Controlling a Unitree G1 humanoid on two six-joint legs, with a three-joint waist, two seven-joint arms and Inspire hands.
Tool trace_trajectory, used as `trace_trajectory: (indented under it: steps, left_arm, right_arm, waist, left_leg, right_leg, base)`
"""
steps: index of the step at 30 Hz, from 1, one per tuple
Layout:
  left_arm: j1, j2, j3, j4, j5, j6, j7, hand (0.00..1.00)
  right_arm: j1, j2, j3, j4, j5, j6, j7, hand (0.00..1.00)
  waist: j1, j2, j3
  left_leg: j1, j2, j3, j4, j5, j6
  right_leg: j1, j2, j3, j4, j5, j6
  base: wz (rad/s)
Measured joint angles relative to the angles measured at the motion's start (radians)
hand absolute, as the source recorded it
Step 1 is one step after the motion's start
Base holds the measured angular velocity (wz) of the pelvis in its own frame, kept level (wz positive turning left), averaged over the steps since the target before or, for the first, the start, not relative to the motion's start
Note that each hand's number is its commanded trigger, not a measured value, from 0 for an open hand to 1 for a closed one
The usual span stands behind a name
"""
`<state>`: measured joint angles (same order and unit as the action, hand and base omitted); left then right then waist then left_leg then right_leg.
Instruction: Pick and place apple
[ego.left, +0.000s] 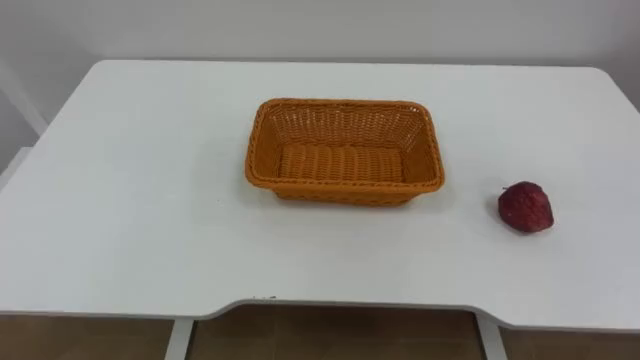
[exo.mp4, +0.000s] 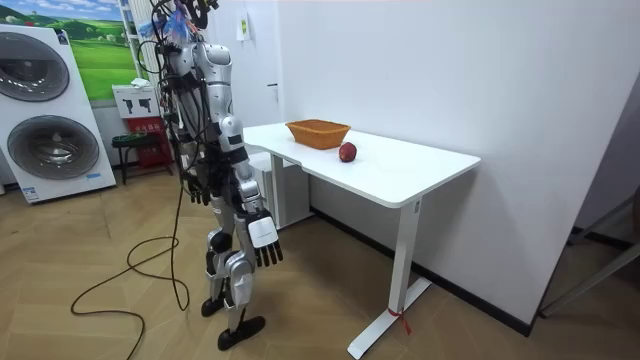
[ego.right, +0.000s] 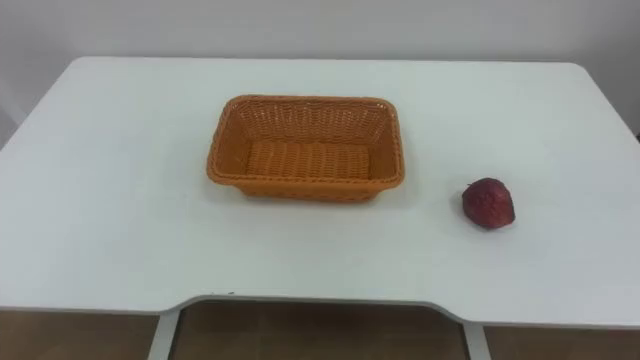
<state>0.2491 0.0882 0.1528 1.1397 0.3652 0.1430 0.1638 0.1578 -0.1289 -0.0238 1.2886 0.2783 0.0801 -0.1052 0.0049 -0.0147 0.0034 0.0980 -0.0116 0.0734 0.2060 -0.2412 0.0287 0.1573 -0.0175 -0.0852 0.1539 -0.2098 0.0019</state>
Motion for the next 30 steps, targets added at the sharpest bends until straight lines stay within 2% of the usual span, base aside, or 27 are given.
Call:
trace_trajectory:
  steps: [7,12,14,17,19,20,22,23,25,30]
  left_arm:
    - [0.003,0.0,0.0,0.0,-0.002,0.0,0.001,0.0]
    - [0.003,-0.001,0.002,-0.003,-0.036,-0.007,0.015,0.0]
    - [0.003,-0.003,0.024,-0.004,-0.031,-0.017,0.025,0.0]
    - [0.005,-0.003,0.054,-0.005,-0.043,-0.027,0.043,0.0]
    - [0.023,-0.001,0.085,-0.006,-0.069,-0.047,0.051,0.0]
    - [0.025,0.0,0.095,-0.006,-0.071,-0.052,0.051,0.0]
    - [0.032,0.002,0.139,-0.003,-0.072,-0.075,0.051,0.0]
    - [0.035,0.003,0.143,-0.004,-0.075,-0.079,0.051,0.0]
    - [0.044,0.008,0.147,-0.021,-0.08,-0.085,0.051,0.0]
    - [0.067,0.011,0.16,-0.064,-0.071,-0.085,0.051,0.0]
  right_arm:
    - [0.0,0.0,0.0,-0.001,0.001,0.0,-0.006,0.0]
    - [-0.002,0.003,-0.001,-0.002,0.083,0.0,-0.031,0.0]
    - [-0.001,0.004,-0.04,-0.004,0.167,0.0,-0.044,0.0]
    - [-0.001,0.005,-0.163,-0.048,0.35,0.003,-0.096,0.0]
    - [-0.018,0.005,-0.314,-0.105,0.56,-0.001,-0.156,0.0]
    - [-0.02,0.005,-0.352,-0.122,0.611,-0.006,-0.174,0.0]
    - [-0.022,0.004,-0.47,-0.219,0.762,-0.038,-0.238,0.0]
    - [-0.021,0.003,-0.49,-0.247,0.79,-0.05,-0.255,0.0]
    - [-0.021,-0.004,-0.525,-0.331,0.886,-0.104,-0.305,0.0]
    - [-0.067,-0.04,-0.636,-0.39,0.942,-0.142,-0.435,0.0]
  waist:
    - [0.002,0.003,-0.0011]
    - [0.001,0.003,0.0002]
    - [-0.001,0.004,0.0003]
    - [-0.012,0.005,0.0014]
    - [-0.039,0.004,0.0016]
    - [-0.048,0.004,0.0016]
    - [-0.06,0.001,0.0016]
    - [-0.062,0.0,0.0007]
    - [-0.076,-0.002,-0.0004]
    - [-0.087,-0.012,-0.0058]
  left_leg:
    - [0.001,0.0,0.002,0.0,0.0,0.0]
    - [0.001,0.0,0.004,0.006,0.0,0.0]
    - [0.001,0.0,0.004,0.007,0.0,0.0]
    - [0.001,0.001,0.003,0.008,0.0,0.0]
    - [0.001,0.0,0.003,0.008,0.0,0.001]
    - [0.001,0.0,0.003,0.009,0.0,0.001]
    - [0.0,-0.001,0.004,0.015,-0.001,0.002]
    - [0.0,-0.001,0.005,0.016,-0.001,0.002]
    - [-0.001,-0.003,0.006,0.016,-0.001,0.003]
    - [-0.003,-0.006,0.007,0.012,0.001,0.006]
  right_leg:
    - [0.0,0.0,0.002,0.002,0.0,0.0]
    - [0.0,-0.001,0.002,0.005,0.0,0.0]
    - [0.001,0.0,0.002,0.006,0.0,0.0]
    - [0.0,0.0,0.002,0.013,0.0,0.0]
    - [0.0,-0.001,0.001,0.014,0.0,0.0]
    - [0.001,-0.001,0.001,0.014,0.0,0.0]
    - [-0.004,-0.003,0.004,0.014,-0.003,0.001]
    - [-0.005,-0.003,0.005,0.015,-0.003,0.001]
    - [-0.007,-0.004,0.008,0.016,-0.004,0.002]
    - [-0.012,-0.006,0.009,0.017,-0.006,0.005]
  base:
    - [0.0]
    - [0.0]
    - [0.0]
    - [0.0]
    - [0.0]
    - [0.0]
    - [0.0]
    - [0.0]
    - [0.0]
    - [0.0]
